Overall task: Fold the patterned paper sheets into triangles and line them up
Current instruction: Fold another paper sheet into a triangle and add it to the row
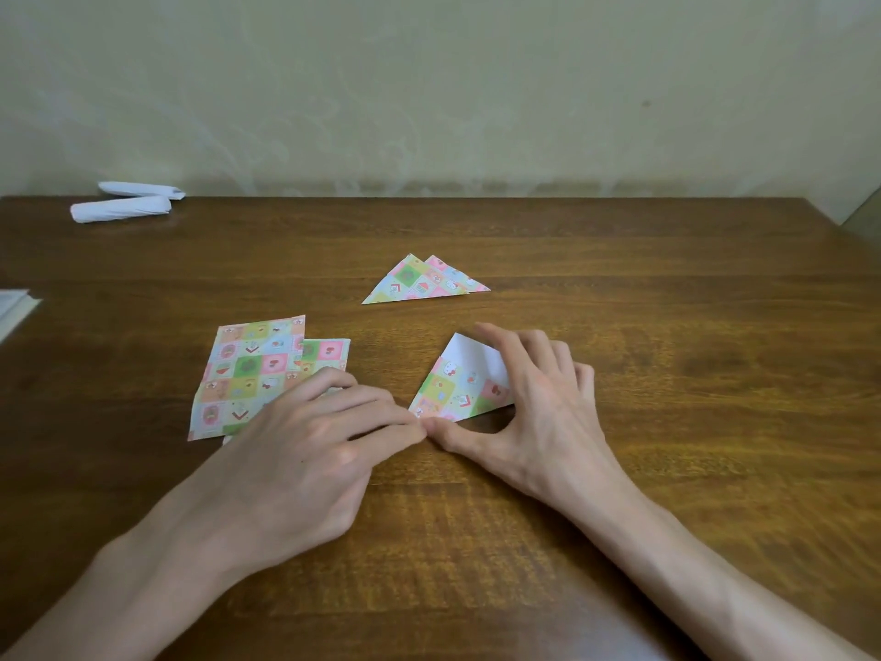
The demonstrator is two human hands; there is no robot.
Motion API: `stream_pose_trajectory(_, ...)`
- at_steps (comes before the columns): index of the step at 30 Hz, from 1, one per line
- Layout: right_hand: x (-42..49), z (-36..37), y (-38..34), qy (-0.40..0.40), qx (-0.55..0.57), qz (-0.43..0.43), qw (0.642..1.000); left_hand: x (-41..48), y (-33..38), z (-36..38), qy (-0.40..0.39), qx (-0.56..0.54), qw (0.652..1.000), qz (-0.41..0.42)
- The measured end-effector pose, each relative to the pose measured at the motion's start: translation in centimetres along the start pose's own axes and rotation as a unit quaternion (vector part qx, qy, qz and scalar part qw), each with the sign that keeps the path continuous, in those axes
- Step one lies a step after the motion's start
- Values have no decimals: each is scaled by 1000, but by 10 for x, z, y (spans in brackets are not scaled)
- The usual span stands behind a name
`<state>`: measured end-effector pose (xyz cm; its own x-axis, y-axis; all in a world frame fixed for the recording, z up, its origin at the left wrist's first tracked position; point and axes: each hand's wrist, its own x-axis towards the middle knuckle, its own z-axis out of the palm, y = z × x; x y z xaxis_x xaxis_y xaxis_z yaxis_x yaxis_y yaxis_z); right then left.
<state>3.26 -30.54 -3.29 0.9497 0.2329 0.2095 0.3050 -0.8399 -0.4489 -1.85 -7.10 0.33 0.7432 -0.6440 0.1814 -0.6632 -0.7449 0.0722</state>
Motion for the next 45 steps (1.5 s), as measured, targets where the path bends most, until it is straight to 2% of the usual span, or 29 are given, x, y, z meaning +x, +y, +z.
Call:
stream_pose_trajectory(3, 2, 0, 1, -3, 9, 4, 1000, 1, -1, 2, -8, -1, 1000, -2)
stream_pose_trajectory(15, 12, -21, 30, -71, 161, -15, 984, -1, -8, 8, 13, -56, 998, -35)
stream_pose_trajectory(23, 24, -38, 46, -42, 244, -7, 969, -3, -13, 11, 13, -61, 998, -33)
stream_pose_trajectory(25, 24, -37, 45, -16, 241, 12, 970, -3, -16, 9, 16, -52, 998, -26)
stream_pose_trajectory(27, 23, -36, 46, 2, 182, 25, 983, -3, -19, 8, 16, -48, 998, -29)
stream_pose_trajectory(30, 21, -34, 46, -14, 138, 17, 990, -4, -23, 8, 13, -43, 998, -40)
stream_pose_trajectory(36, 21, -39, 42, -54, 214, 17, 975, 3, -20, 9, 32, -3, 997, -70)
stream_pose_trajectory(41, 18, -46, 33, -78, 324, 42, 942, 11, -12, 13, 25, 27, 992, -122)
stream_pose_trajectory(45, 17, -43, 30, -81, 300, 65, 948, 16, -6, 13, 44, 48, 988, -142)
